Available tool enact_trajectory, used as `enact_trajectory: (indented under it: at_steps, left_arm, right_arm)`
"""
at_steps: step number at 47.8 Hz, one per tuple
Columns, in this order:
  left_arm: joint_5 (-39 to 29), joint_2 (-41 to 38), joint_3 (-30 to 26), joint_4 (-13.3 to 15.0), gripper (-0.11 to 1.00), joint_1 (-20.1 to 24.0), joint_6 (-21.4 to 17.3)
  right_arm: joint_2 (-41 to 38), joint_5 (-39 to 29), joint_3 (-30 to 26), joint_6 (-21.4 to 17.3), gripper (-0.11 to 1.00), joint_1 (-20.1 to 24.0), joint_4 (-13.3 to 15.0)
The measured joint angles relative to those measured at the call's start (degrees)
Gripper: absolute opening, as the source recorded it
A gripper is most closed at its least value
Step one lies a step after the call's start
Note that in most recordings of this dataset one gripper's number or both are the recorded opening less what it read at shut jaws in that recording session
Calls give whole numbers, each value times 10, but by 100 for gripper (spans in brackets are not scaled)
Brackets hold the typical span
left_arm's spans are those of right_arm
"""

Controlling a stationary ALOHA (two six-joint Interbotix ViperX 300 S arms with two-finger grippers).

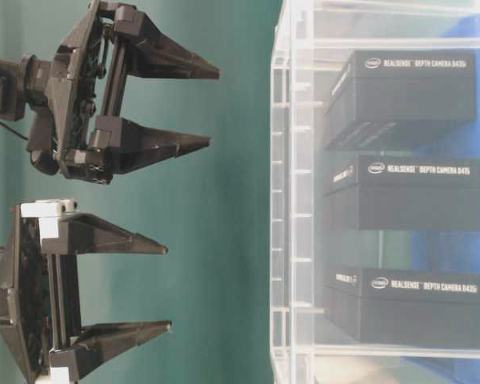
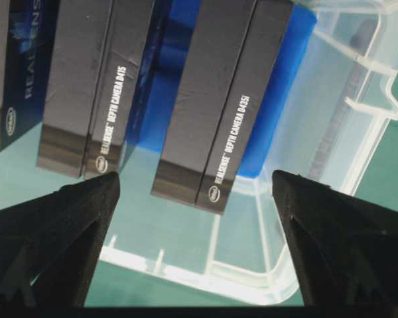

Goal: Take the box out of the case with both arms.
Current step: 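Lower both open grippers around the left and right black boxes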

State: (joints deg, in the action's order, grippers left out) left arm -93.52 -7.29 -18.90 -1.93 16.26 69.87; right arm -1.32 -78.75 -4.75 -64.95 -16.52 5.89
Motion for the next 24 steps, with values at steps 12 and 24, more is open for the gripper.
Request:
enact_trajectory:
  at_steps: [12, 24]
  left_arm:
    - [-6, 0, 0, -1, 85, -1, 1]
    - [-6, 0, 1, -2, 86, -1, 1]
  right_arm:
    - [0, 4, 0, -1, 94, -1, 1]
    - [0, 2, 0, -2, 94, 0, 1]
